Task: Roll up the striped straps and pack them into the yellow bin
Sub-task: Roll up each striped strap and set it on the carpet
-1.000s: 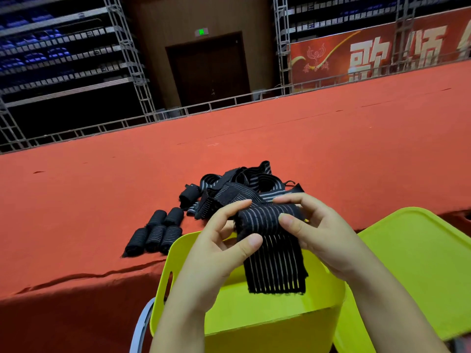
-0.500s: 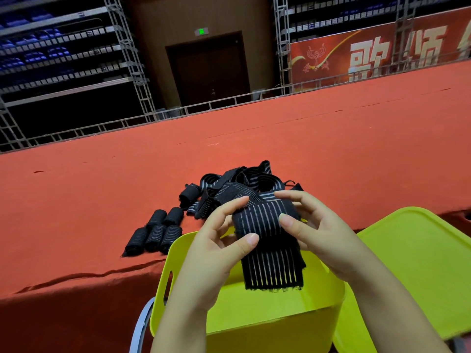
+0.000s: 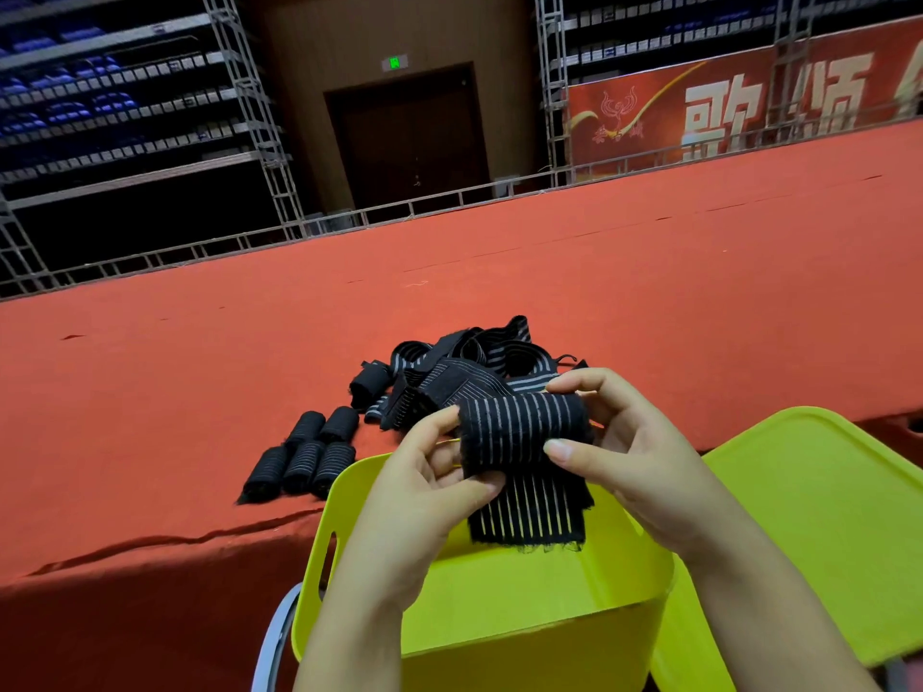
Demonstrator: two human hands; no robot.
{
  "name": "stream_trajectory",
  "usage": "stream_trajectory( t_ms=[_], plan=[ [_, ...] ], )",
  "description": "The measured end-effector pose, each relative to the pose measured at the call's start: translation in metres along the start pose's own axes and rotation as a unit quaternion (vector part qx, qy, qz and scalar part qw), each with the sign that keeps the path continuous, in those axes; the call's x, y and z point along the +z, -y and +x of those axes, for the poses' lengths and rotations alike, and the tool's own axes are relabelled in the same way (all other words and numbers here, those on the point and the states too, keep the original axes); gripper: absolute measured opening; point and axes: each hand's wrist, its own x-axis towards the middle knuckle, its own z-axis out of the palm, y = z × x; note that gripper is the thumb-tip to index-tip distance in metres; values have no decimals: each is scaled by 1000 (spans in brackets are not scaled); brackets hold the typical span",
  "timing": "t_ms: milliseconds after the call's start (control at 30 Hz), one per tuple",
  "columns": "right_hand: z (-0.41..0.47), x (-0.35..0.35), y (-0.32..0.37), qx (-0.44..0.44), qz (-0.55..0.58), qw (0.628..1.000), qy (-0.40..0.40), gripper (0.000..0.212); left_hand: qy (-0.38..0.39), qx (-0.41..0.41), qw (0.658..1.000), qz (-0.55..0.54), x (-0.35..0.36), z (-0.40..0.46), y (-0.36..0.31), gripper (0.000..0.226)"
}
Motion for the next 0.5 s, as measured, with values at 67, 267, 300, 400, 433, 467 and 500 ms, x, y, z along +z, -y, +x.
stream_trajectory(
  t_ms=[67, 267, 300, 400, 433, 467, 500],
  plan=[
    [-1, 0, 0, -8, -3, 1000, 2, 39, 3, -14, 1000, 11, 1, 0, 1, 52],
    [-3, 1, 3, -16, -49, 999, 18, 39, -1, -6, 999, 51, 2, 0, -2, 50],
    [-2, 0, 4, -13, -49, 998, 23, 39, 0, -4, 999, 54, 3, 0, -3, 50],
    [-1, 0, 5, -11, -24, 999, 31, 39, 5, -1, 998, 59, 3, 0, -3, 50],
    [-1, 1, 5, -15, -12, 999, 35, 42, 6, -2, 998, 61, 4, 0, -3, 50],
    [-2, 1, 6, -20, 1, 999, 39, 46, 6, -3, 998, 61, 4, 0, -4, 51],
    [-2, 1, 5, -24, 12, 999, 42, 50, 6, -4, 998, 62, 4, 0, -4, 51]
  ],
)
